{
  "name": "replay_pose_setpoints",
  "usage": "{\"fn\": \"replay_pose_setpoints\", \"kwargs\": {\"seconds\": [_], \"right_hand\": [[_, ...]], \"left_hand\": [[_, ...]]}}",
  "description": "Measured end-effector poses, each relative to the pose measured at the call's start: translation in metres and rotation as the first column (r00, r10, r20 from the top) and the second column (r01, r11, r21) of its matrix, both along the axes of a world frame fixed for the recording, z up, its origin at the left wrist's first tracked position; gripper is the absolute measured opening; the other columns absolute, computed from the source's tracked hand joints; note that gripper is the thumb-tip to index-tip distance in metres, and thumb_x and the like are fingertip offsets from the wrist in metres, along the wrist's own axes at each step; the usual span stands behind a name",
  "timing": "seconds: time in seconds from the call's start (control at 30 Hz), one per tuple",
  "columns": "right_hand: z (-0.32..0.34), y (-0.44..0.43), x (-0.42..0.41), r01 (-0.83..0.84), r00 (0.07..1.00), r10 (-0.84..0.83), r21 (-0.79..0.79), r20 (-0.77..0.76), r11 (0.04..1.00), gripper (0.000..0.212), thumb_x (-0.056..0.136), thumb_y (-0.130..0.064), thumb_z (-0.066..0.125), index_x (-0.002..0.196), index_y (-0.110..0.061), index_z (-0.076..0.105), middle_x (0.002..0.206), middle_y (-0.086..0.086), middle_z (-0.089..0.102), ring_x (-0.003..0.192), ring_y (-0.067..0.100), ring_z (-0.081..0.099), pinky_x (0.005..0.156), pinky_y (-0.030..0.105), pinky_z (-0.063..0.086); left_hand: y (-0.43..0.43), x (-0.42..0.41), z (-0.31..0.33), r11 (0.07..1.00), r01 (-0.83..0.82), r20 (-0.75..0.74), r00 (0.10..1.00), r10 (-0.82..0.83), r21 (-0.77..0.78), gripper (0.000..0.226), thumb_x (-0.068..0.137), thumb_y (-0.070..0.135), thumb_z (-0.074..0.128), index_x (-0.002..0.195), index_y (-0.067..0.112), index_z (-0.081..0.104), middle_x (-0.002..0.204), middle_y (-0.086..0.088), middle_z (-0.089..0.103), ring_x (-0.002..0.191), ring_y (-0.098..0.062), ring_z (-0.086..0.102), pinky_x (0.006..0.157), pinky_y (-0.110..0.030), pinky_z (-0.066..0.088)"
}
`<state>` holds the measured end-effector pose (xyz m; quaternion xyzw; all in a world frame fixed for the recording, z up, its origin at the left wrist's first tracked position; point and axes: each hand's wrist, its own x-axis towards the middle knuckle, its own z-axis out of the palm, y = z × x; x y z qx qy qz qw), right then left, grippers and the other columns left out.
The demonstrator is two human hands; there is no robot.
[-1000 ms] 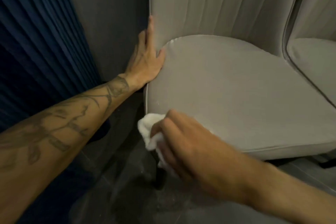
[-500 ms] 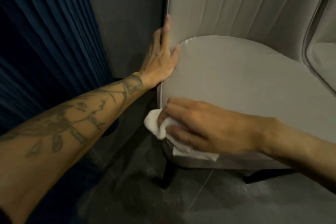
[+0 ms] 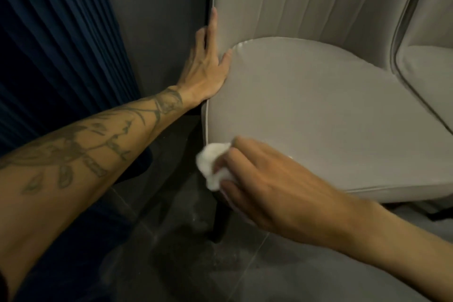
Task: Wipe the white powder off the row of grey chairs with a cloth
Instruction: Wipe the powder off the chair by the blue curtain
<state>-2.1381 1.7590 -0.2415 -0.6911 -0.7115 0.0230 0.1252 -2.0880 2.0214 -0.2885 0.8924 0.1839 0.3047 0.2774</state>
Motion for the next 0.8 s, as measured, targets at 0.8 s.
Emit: {"fn": "replay_pose_setpoints", "kwargs": {"seconds": [0.8], "right_hand": [[-0.039, -0.097, 0.034, 0.325, 0.918, -0.382, 0.349, 0.109, 0.879, 0.030, 0.103, -0.031, 0.053, 0.107, -0.005, 0.066, 0.095, 0.013, 0.057, 0.080, 0.034, 0.053, 0.069, 0.047, 0.043]], "left_hand": [[-0.002, -0.001, 0.004, 1.000, 0.010, -0.037, 0.999, -0.010, -0.018, 0.083, 0.107, 0.037, 0.044, 0.166, 0.022, -0.012, 0.164, -0.018, 0.021, 0.143, -0.031, 0.041, 0.114, -0.033, 0.027]]}}
